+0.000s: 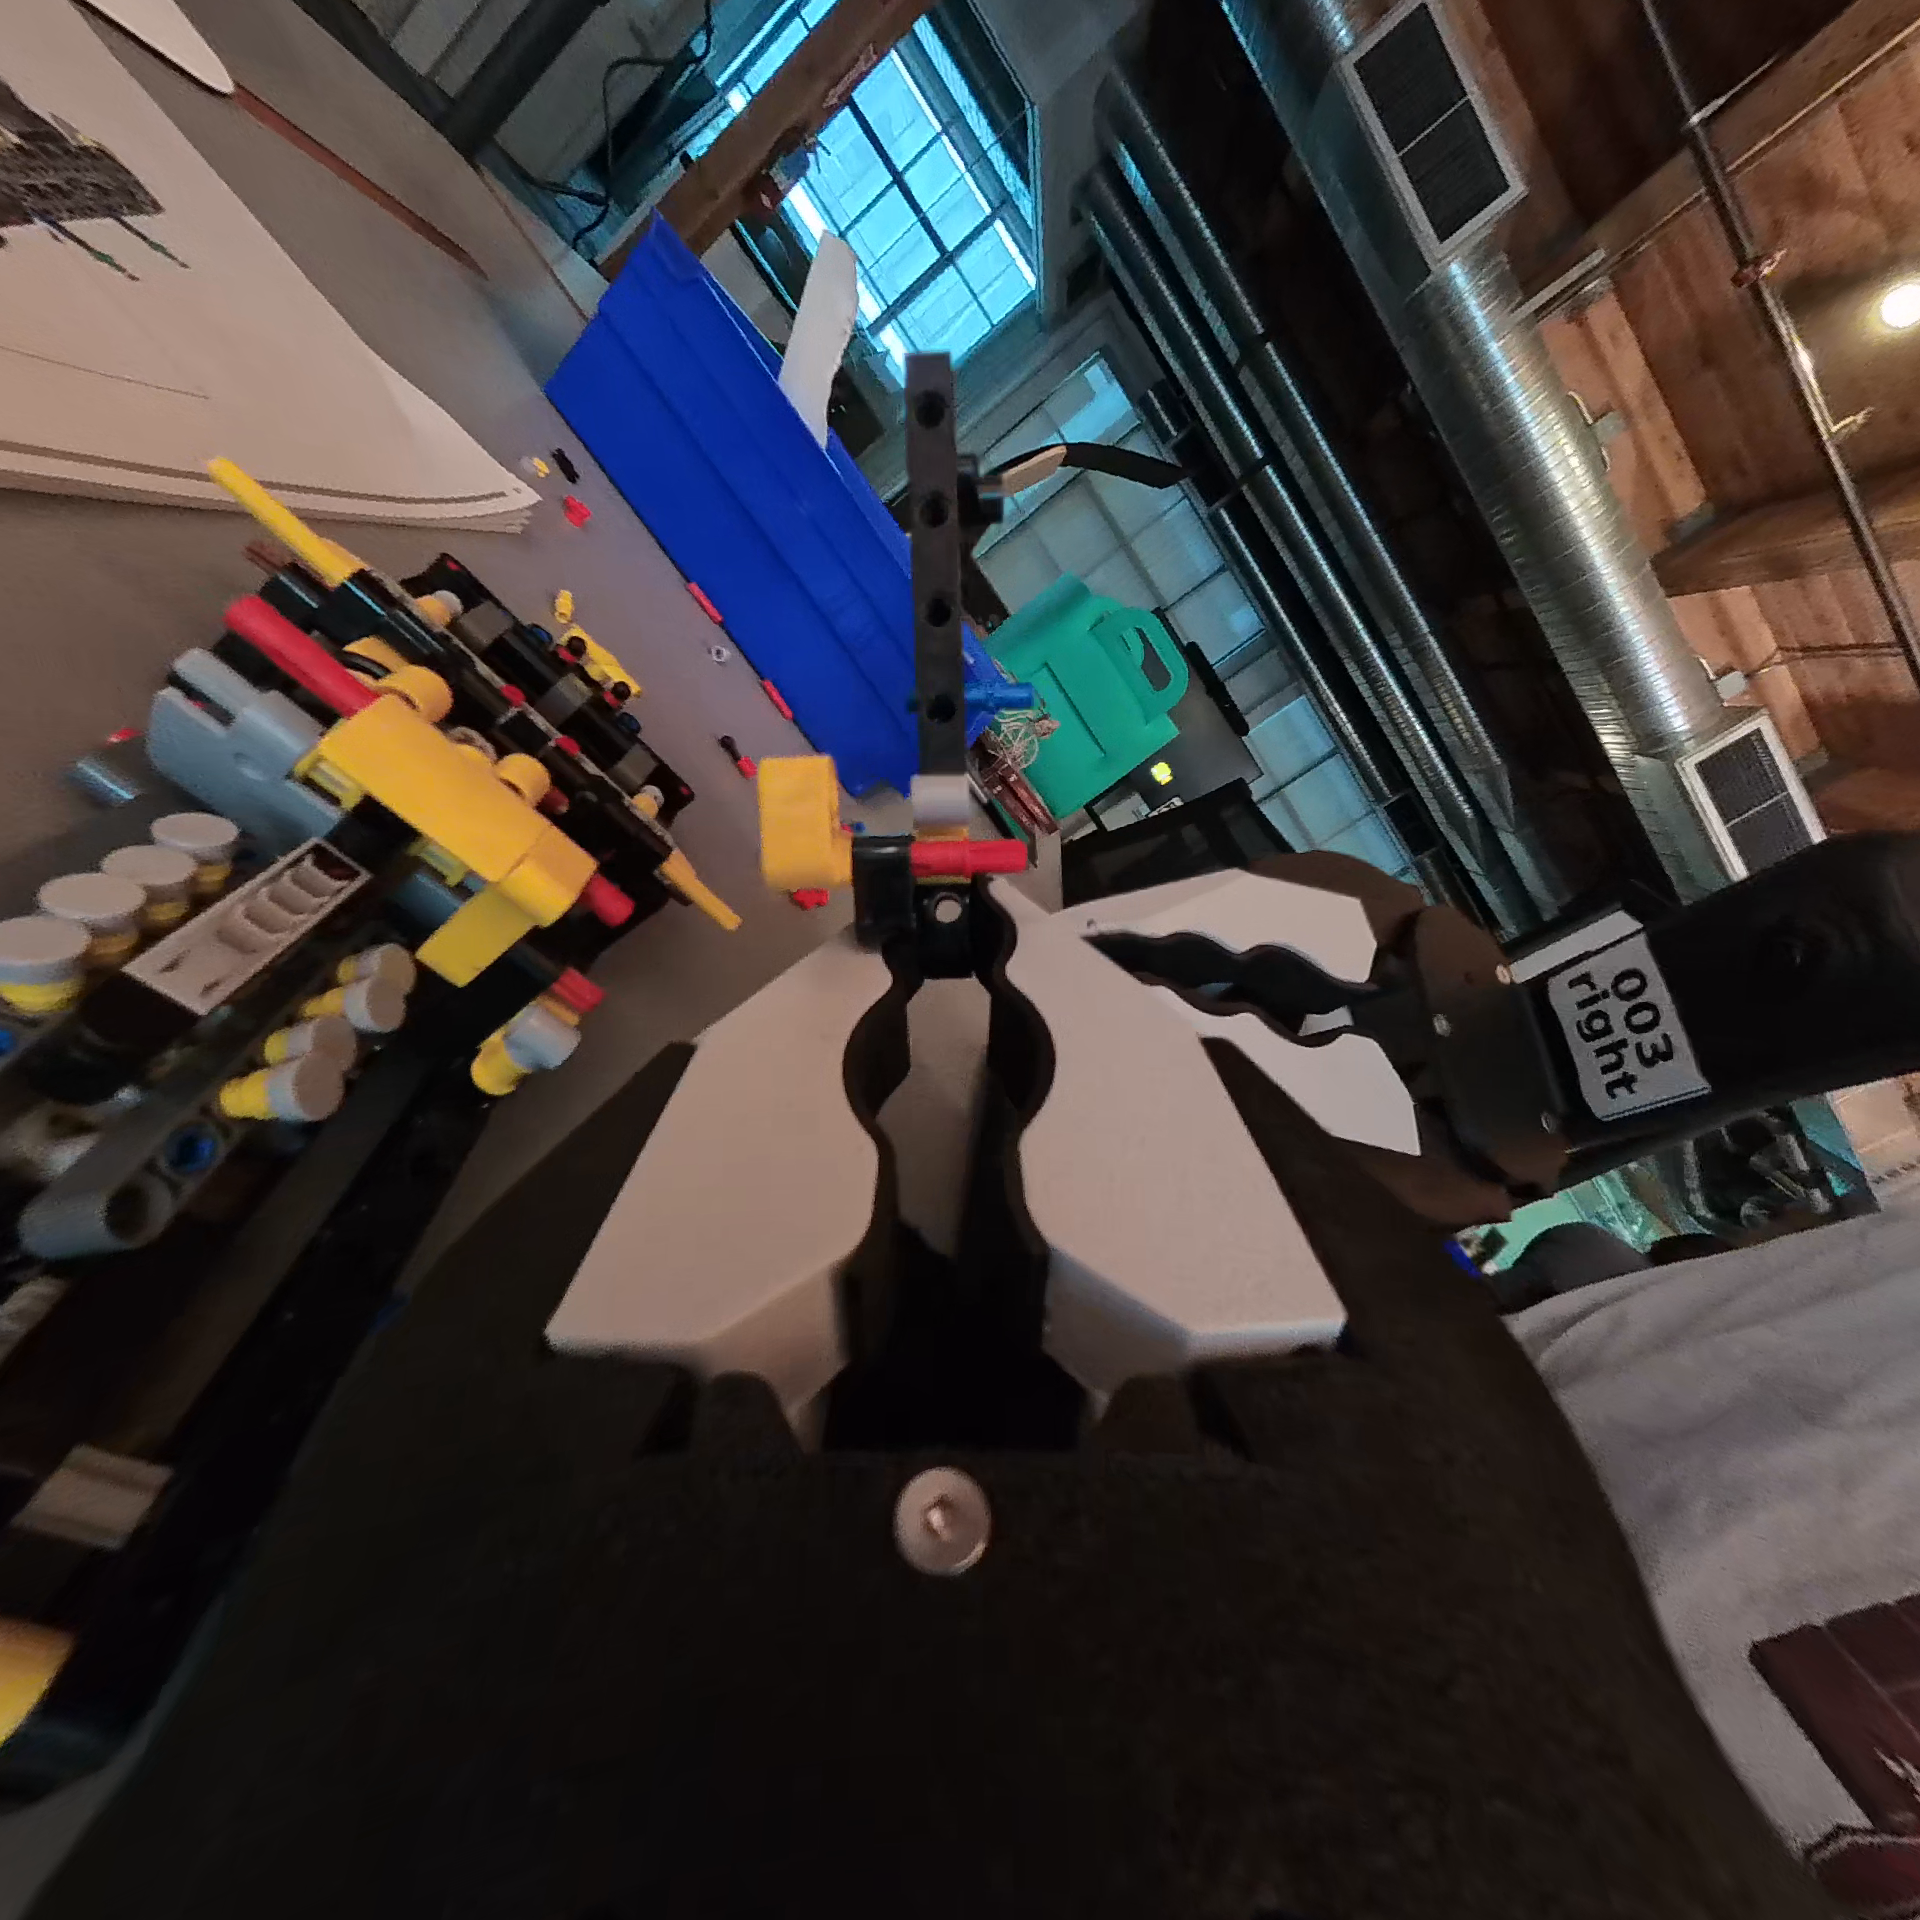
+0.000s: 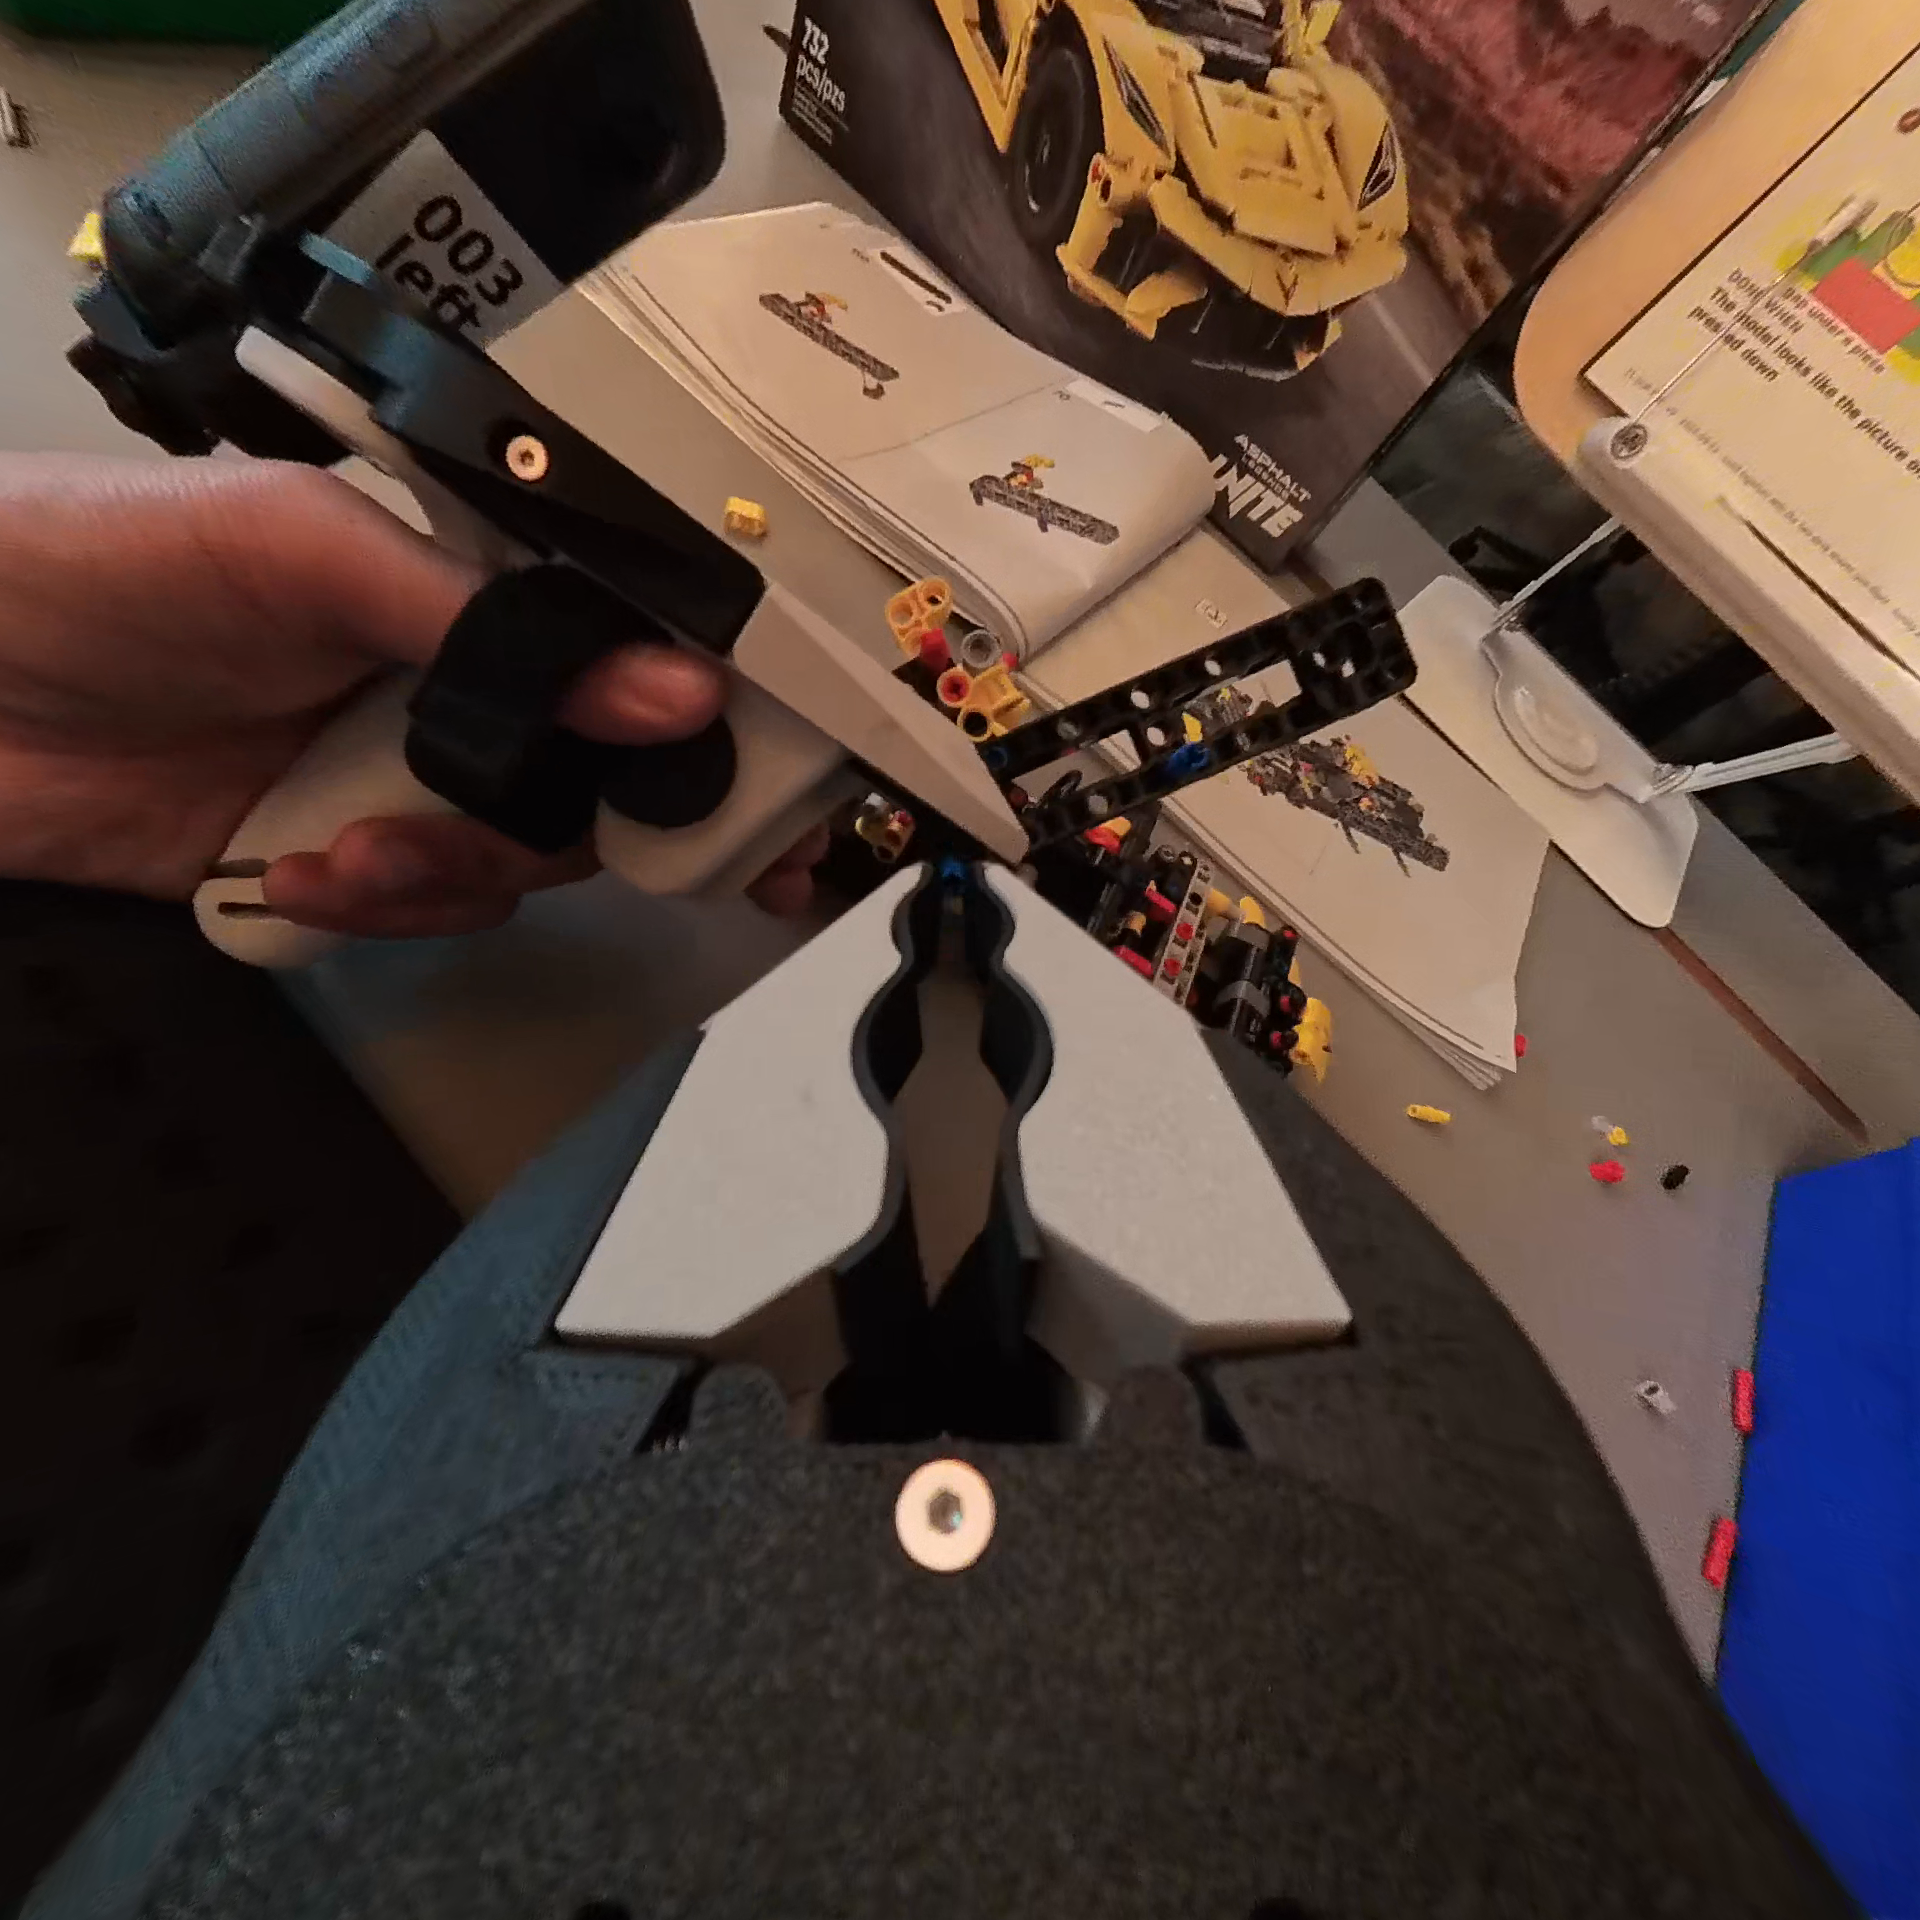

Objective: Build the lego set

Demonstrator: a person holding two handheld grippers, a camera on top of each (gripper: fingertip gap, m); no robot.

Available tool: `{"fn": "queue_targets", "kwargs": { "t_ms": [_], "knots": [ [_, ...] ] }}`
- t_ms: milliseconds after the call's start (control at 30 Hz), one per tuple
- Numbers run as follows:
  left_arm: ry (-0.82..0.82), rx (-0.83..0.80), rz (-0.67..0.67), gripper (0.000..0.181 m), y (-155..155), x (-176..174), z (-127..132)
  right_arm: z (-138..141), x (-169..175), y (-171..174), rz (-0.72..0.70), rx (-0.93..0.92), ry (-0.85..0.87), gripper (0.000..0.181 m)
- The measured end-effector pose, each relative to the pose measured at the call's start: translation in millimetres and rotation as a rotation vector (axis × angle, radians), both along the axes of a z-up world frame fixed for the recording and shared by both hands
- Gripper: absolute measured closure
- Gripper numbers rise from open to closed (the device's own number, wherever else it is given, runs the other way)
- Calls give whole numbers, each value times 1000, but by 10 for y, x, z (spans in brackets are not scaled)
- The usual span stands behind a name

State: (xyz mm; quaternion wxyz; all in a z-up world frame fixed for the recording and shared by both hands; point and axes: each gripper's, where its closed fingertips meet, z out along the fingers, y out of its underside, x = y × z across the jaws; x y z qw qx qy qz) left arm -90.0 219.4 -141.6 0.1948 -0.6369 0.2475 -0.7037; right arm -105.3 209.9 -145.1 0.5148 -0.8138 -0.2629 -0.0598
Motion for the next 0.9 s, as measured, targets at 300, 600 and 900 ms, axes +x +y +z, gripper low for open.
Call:
{"fn": "queue_targets", "kwargs": {
  "t_ms": [300, 600, 900],
  "knots": [
    [34, -13, 11, 174, 14, 1, -54, -49, 2, 19, -24, -2, -92, 177],
    [51, 37, 10, 174, -18, 3, -54, -52, 4, -10, -28, -44, -89, 177],
    [52, 71, 29, 174, -24, 6, -36, -44, 8, -20, -114, -70, 51, 177]
  ]
}}
